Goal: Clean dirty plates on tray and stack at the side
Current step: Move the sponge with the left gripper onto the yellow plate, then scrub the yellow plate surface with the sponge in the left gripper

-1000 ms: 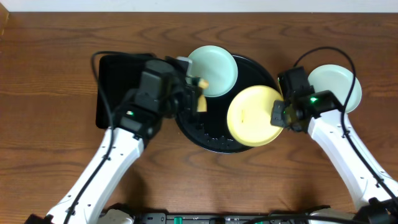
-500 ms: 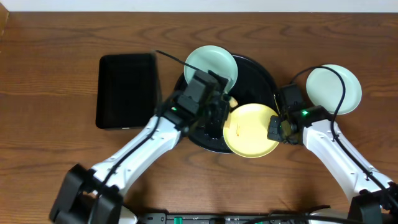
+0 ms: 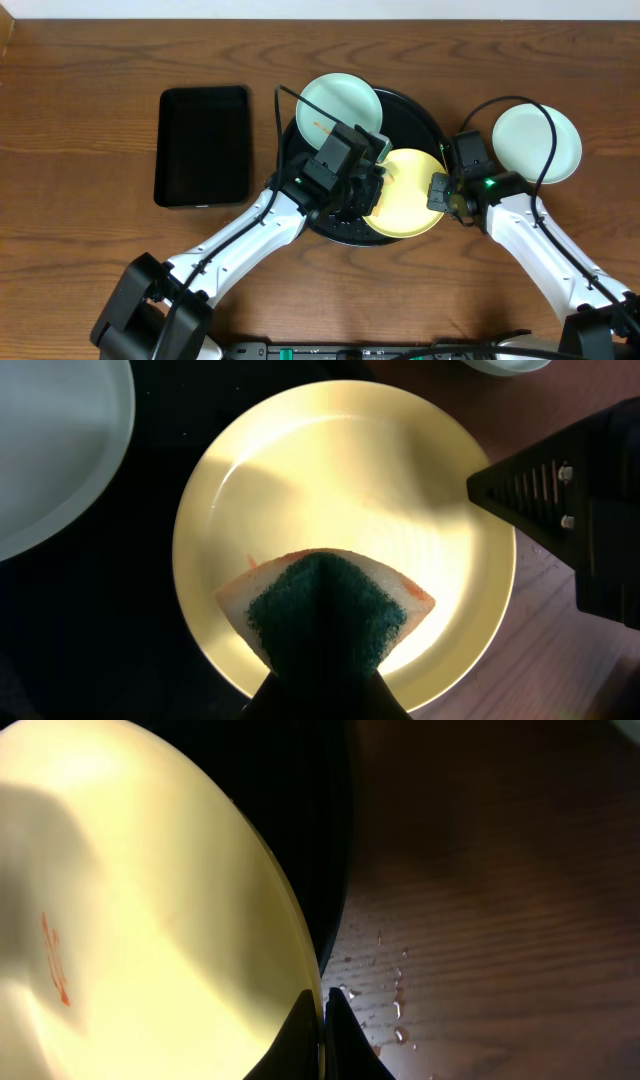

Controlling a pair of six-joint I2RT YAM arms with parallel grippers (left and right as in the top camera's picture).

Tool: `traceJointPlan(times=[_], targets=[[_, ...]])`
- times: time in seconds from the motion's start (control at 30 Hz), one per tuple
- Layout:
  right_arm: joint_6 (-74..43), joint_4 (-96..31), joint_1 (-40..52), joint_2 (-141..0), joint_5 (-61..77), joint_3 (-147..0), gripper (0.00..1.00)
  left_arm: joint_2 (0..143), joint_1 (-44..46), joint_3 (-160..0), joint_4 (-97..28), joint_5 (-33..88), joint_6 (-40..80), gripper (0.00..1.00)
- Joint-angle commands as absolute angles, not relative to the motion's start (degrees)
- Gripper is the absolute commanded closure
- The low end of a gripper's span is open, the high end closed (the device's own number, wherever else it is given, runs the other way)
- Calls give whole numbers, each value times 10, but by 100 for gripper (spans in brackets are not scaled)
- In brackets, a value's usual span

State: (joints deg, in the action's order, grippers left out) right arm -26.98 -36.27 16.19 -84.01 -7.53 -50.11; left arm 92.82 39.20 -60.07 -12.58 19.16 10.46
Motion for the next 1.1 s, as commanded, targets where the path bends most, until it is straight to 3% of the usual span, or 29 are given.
traceJointPlan(times=[0.0, 1.07], targets=[[-256, -360, 157, -841, -97, -499, 99, 934, 393, -602, -123, 183, 95, 92], [-252, -370, 157, -841, -105, -499, 99, 1044, 406, -602, -22, 183, 86, 92]])
